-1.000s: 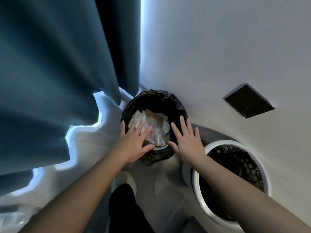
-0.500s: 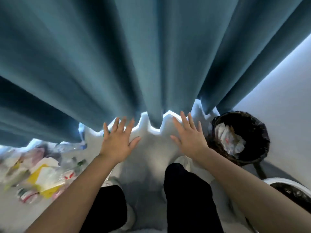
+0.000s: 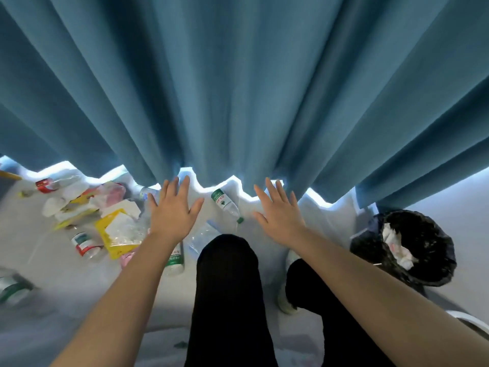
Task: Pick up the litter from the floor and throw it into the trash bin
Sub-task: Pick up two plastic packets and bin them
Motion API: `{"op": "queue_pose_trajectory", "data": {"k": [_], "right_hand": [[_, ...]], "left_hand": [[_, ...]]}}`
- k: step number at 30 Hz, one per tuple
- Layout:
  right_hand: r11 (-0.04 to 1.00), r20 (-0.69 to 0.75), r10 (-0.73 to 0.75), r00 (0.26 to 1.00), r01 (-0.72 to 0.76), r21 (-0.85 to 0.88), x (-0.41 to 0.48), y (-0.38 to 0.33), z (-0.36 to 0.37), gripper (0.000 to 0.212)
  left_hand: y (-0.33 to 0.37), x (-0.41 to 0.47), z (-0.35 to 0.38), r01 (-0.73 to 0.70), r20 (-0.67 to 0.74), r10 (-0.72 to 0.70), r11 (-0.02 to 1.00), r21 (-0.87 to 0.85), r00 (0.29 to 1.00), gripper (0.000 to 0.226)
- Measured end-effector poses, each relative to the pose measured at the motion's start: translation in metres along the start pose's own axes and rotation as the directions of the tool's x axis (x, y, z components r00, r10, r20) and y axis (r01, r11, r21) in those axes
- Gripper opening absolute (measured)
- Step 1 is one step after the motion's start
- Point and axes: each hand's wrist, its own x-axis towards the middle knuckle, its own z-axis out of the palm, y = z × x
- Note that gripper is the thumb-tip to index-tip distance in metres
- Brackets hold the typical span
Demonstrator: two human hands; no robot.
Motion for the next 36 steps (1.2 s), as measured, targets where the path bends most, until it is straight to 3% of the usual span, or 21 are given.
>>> {"op": "queue_pose_trajectory", "data": {"k": [5, 10, 16, 21, 27, 32, 34, 36], "right_hand": [[0.992, 0.149, -0.09, 0.985, 0.101, -0.07, 0.036, -0.031, 0.03, 0.067], [0.978, 0.308, -0.179, 0.934, 0.204, -0.049, 0.102, -0.046, 0.076, 0.071], [0.925, 0.513, -0.279, 0.812, 0.372, -0.085, 0.178, -0.061, 0.16, 0.073], [0.878, 0.635, -0.315, 0.705, 0.47, -0.086, 0.241, -0.073, 0.247, 0.082], [0.802, 0.588, -0.407, 0.7, 0.581, -0.137, 0.28, -0.083, 0.333, 0.076], [0.724, 0.589, -0.423, 0.689, 0.647, -0.237, 0.286, -0.093, 0.381, 0.079], [0.706, 0.491, -0.449, 0.746, 0.634, -0.317, 0.285, -0.1, 0.388, 0.06], [0.695, 0.481, -0.471, 0.739, 0.647, -0.313, 0.285, -0.105, 0.391, 0.047]], "left_hand": [[-0.066, -0.011, 0.036, 0.2, 0.128, -0.191, 0.978, -0.055, 0.973, 0.064], [-0.107, -0.004, 0.094, 0.291, 0.284, -0.29, 0.956, 0.04, 0.914, 0.064], [-0.133, 0.015, 0.162, 0.308, 0.418, -0.306, 0.949, 0.064, 0.856, 0.061], [-0.162, 0.041, 0.221, 0.274, 0.403, -0.259, 0.962, 0.02, 0.878, 0.048], [-0.168, 0.073, 0.274, 0.225, 0.351, -0.192, 0.973, -0.053, 0.916, 0.041], [-0.158, 0.075, 0.299, 0.357, 0.286, -0.301, 0.919, -0.167, 0.91, 0.039], [-0.153, 0.068, 0.302, 0.406, 0.256, -0.348, 0.885, -0.226, 0.902, 0.039], [-0.153, 0.056, 0.303, 0.448, 0.25, -0.389, 0.857, -0.255, 0.887, 0.037]]}}
